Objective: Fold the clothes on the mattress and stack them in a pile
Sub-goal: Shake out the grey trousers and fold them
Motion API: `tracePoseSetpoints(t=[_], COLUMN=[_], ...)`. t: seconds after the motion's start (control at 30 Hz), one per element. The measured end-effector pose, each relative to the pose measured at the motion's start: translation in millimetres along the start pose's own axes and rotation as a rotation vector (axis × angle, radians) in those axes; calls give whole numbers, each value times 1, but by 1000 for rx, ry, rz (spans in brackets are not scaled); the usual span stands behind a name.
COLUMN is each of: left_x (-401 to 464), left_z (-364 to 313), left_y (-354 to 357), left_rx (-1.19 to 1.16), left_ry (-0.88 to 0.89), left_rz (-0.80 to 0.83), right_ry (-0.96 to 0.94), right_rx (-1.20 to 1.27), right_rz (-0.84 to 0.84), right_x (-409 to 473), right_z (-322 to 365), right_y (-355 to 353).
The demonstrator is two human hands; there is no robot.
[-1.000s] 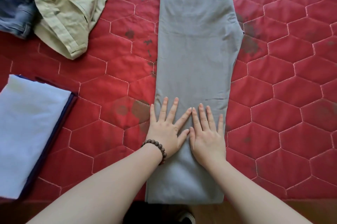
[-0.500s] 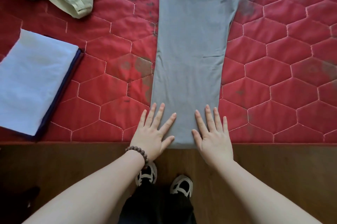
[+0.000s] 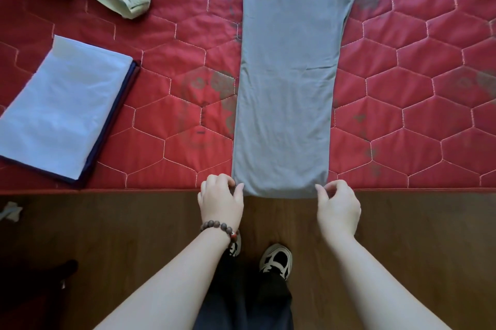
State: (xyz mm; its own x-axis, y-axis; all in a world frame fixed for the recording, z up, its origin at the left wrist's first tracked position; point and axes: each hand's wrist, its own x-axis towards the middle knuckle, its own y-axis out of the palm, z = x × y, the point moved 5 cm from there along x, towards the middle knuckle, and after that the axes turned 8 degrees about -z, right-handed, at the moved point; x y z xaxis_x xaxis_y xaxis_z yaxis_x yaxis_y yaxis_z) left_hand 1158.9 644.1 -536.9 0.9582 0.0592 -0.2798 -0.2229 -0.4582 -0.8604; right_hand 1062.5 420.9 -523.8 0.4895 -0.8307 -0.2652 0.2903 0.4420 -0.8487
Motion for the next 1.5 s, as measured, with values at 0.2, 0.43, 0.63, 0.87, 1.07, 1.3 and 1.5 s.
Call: tracePoseSetpoints(t=[0.2, 0.43, 0.63, 0.87, 1.07, 1.3, 1.5], left_x=[5, 5, 11, 9, 14, 50, 62], left_z=[-4, -4, -3, -28, -19, -12, -33], left_y=[1, -10, -17, -4, 37, -13, -4], left_rx=[-64, -140, 0, 179, 530, 545, 533], left_ry=[-137, -146, -54, 316, 819, 1074, 1314], left_rz=[28, 33, -20, -98, 206, 103, 108], right_ry=[73, 100, 6, -659, -909, -777, -1253], right_rx=[136, 73, -136, -366, -606, -376, -468], right_rz=[4, 67, 31, 139, 260, 122, 124], right_x=[0, 9, 8, -3, -5, 49, 63], right_z=[-3, -4, 6, 61, 40, -7, 12], right_y=[1, 4, -2, 38, 69, 6, 8])
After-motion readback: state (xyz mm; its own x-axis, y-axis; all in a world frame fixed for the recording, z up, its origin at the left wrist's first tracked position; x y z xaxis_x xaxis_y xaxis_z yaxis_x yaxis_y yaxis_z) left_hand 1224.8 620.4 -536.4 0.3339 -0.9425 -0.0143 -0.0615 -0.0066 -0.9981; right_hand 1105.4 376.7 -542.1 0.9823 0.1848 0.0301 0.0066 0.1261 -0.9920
